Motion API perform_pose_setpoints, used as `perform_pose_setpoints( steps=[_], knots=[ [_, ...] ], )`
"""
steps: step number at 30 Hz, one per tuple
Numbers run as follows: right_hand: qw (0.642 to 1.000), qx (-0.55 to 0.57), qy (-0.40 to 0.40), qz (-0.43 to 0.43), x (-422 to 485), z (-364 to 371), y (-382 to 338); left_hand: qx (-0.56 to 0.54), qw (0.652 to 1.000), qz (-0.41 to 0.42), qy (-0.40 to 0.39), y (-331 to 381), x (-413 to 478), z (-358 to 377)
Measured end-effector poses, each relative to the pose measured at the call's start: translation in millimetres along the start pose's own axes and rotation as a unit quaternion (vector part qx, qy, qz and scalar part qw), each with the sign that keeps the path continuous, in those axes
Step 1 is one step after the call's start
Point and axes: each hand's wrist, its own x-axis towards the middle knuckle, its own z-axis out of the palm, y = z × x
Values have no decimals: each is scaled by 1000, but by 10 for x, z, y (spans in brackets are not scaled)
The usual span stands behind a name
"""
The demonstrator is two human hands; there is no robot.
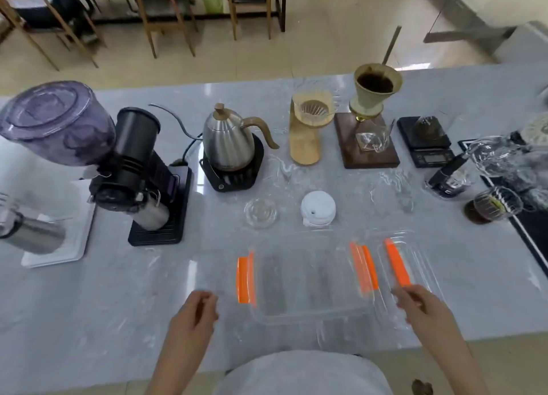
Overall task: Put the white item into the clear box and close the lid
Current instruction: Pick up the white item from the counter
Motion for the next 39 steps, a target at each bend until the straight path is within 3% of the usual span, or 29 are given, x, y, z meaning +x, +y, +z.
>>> perform_pose_setpoints(
  steps=[4,9,13,15,17,20,23,26,29,31,33,36,37,39],
  knots=[
    [995,66,-43,-53,163,229,-317,33,995,80,-47,462,164,291],
    [992,93,-52,-66,163,371,-187,64,994,73,-45,408,60,418],
    [986,159,1,-44,180,281,-59,193,973,105,76,652,100,460],
    [984,166,68,-2,207,183,122,184,965,157,101,973,160,562],
    [984,129,107,51,229,95,369,152,964,213,48,1319,289,760],
    [987,68,104,104,247,35,683,174,947,269,-34,1636,541,1089],
    [987,59,96,116,293,-41,718,204,940,270,-41,1682,892,1113],
    [994,57,73,64,548,-99,344,245,942,229,-29,1597,1363,885],
    [999,26,22,-38,1061,6,-311,365,908,195,-66,1546,1804,798],
    [993,-61,-44,-93,1433,215,-800,409,892,158,-113,1557,2009,856],
    [964,-192,-125,-137,1736,473,-1250,452,867,143,-149,1575,2141,961],
    [854,-427,-228,-190,2049,845,-1612,556,791,147,-209,1498,2278,1076],
    [818,-477,-253,-197,2106,935,-1648,580,768,154,-221,1455,2281,1087],
    [786,-517,-272,-205,2159,1073,-1608,593,756,176,-217,1375,2281,1108]
  ],
)
